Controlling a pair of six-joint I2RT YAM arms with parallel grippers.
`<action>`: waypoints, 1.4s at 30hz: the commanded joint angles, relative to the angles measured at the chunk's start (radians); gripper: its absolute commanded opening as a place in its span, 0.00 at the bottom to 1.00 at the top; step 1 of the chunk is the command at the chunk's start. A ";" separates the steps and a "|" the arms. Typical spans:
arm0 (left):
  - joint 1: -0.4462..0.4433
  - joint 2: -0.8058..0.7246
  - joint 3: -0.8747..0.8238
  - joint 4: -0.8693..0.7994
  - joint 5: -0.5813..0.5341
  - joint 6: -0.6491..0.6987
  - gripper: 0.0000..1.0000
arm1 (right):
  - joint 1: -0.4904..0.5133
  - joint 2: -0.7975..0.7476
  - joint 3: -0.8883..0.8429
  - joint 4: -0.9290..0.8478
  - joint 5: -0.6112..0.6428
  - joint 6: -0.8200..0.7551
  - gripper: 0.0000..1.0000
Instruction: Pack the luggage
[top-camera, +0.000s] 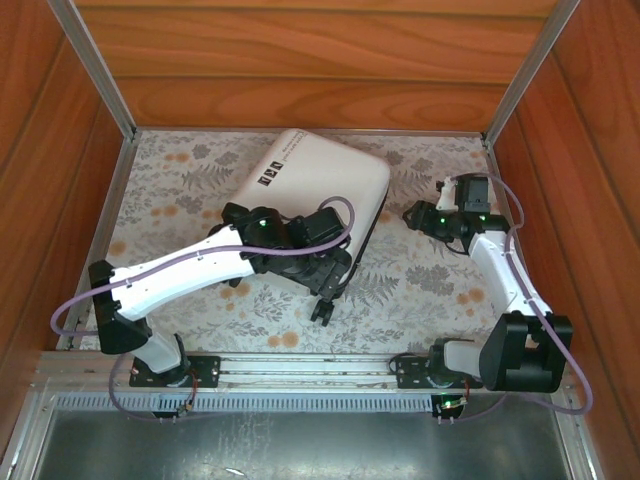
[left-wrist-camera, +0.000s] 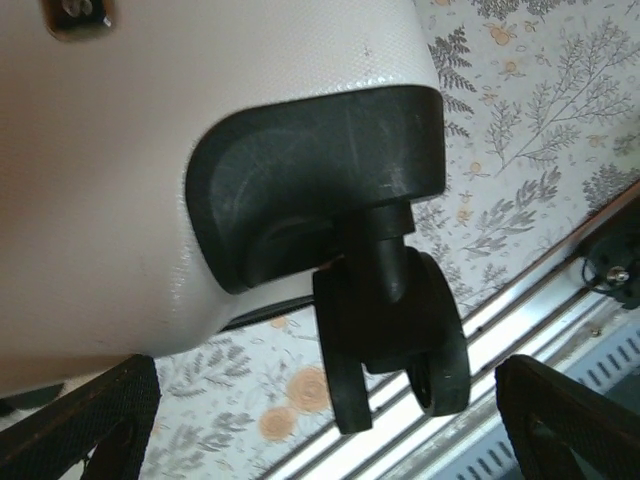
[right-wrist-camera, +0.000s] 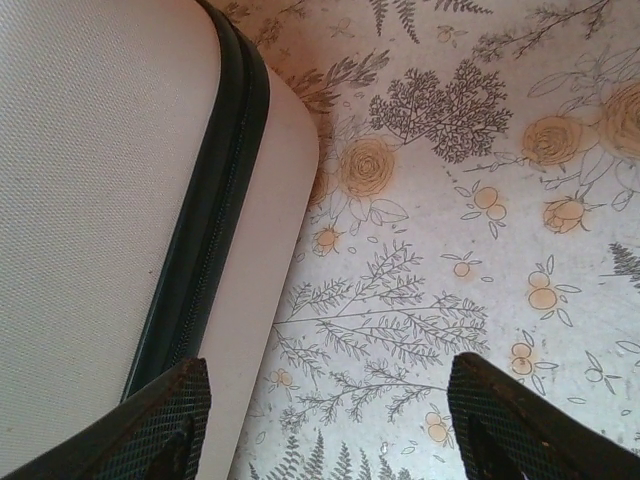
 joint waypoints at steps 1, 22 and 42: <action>-0.003 0.083 0.014 -0.009 0.040 -0.050 0.92 | -0.008 0.011 -0.018 -0.002 -0.048 0.004 0.67; 0.040 0.245 0.083 0.073 -0.037 -0.187 0.53 | -0.008 0.035 -0.040 0.033 -0.105 -0.041 0.67; 0.341 -0.219 -0.454 0.341 -0.070 0.027 0.00 | 0.404 -0.141 -0.323 0.602 -0.160 -0.318 0.65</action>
